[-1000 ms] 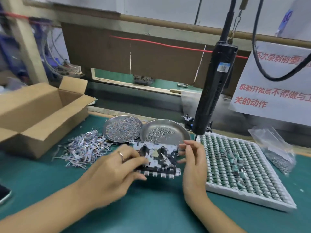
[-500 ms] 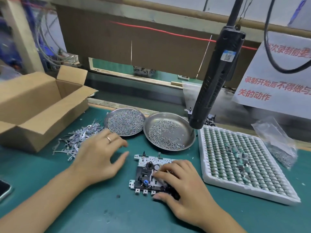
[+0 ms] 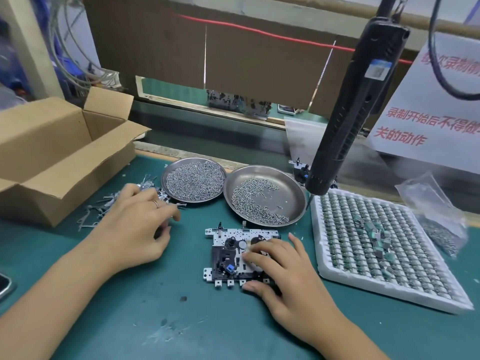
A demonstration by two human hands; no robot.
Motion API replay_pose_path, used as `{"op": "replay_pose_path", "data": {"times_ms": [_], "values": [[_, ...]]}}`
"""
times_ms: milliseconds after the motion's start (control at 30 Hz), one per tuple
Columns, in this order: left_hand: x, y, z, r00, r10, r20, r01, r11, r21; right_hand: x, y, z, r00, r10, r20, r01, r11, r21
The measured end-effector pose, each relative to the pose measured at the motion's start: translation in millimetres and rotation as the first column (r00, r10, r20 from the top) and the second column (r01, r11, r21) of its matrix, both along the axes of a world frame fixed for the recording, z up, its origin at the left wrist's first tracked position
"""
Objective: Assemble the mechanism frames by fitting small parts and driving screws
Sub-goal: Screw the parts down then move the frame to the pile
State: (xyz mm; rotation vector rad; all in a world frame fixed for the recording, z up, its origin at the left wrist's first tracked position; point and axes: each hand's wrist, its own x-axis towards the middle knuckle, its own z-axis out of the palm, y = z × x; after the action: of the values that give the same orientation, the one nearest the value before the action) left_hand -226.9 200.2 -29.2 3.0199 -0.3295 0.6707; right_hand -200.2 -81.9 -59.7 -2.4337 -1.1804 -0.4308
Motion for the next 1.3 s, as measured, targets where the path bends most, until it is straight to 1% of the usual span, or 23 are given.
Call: {"op": "replay_pose_path", "data": {"times_ms": [100,200,300,367,434,501,601,667,734,801,868,934,1034,1068,1101,1168,1235,1301], "values": [[2.3,-1.2,-0.3,0.998,-0.015,0.058,0.019,0.997,-0.075,-0.9,-0.5,0.9,0.999,-0.014,-0.044,0.014,1.0,0.004],[1.2,-9.3,-0.2,0.997,-0.07,0.044,0.078,0.974,-0.211,-2.0,-0.8,1.9,0.995,-0.013,-0.102,0.02,0.997,0.069],[0.1,-15.1,-3.0,0.997,-0.08,0.01,0.08,0.978,-0.195,-2.0,0.1,2.5,0.991,-0.022,-0.134,0.043,0.987,0.152],[-0.5,-16.5,-5.3,0.996,-0.081,0.024,0.084,0.963,-0.255,-1.5,0.9,2.0,0.991,-0.028,-0.131,0.054,0.978,0.199],[-1.2,-22.8,-7.9,0.992,-0.108,0.068,0.125,0.926,-0.356,-2.0,2.7,2.7,0.991,-0.017,-0.136,0.056,0.955,0.29],[-1.9,-37.7,-8.6,0.974,-0.198,0.109,0.226,0.87,-0.438,-3.4,6.6,6.1,0.986,0.023,-0.166,0.046,0.916,0.398],[-2.8,-62.0,-6.2,0.916,-0.365,0.167,0.401,0.809,-0.43,-4.6,14.1,14.5,0.959,0.119,-0.256,0.023,0.871,0.491],[-3.3,-74.3,-4.1,0.888,-0.415,0.199,0.458,0.75,-0.478,-4.4,20.2,19.2,0.915,0.169,-0.366,0.062,0.837,0.543],[-2.8,-86.3,-3.2,0.875,-0.414,0.25,0.481,0.689,-0.542,-5.0,25.1,22.8,0.816,0.262,-0.515,0.156,0.758,0.634],[-1.2,-98.6,-4.9,0.883,-0.366,0.295,0.468,0.622,-0.628,-4.2,26.1,24.4,0.73,0.357,-0.583,0.225,0.681,0.697],[-0.1,-108.2,-7.9,0.907,-0.305,0.291,0.415,0.523,-0.744,-3.1,23.5,24.2,0.698,0.387,-0.602,0.267,0.639,0.721],[-1.0,-112.6,-12.2,0.921,-0.282,0.27,0.373,0.429,-0.823,-2.4,19.7,24.6,0.695,0.392,-0.603,0.297,0.607,0.737],[-6.1,-113.2,-17.3,0.928,-0.298,0.226,0.317,0.308,-0.897,-3.6,18.2,24.4,0.723,0.352,-0.594,0.316,0.596,0.738],[-7.2,-112.8,-17.2,0.935,-0.286,0.211,0.296,0.297,-0.908,-3.8,17.8,23.9,0.728,0.342,-0.594,0.331,0.583,0.742],[-7.3,-112.1,-16.2,0.943,-0.268,0.195,0.276,0.311,-0.909,-4.0,18.1,25.0,0.723,0.349,-0.596,0.348,0.562,0.751],[-6.0,-110.8,-14.1,0.956,-0.256,0.144,0.235,0.367,-0.9,-4.2,18.3,25.6,0.704,0.379,-0.601,0.376,0.519,0.767],[-4.2,-110.0,-12.3,0.955,-0.283,0.083,0.195,0.396,-0.897,-4.5,18.7,24.9,0.695,0.406,-0.593,0.39,0.481,0.786],[-3.5,-108.7,-11.7,0.952,-0.303,0.036,0.161,0.398,-0.903,-5.4,20.0,22.9,0.705,0.409,-0.58,0.388,0.462,0.797]]}}
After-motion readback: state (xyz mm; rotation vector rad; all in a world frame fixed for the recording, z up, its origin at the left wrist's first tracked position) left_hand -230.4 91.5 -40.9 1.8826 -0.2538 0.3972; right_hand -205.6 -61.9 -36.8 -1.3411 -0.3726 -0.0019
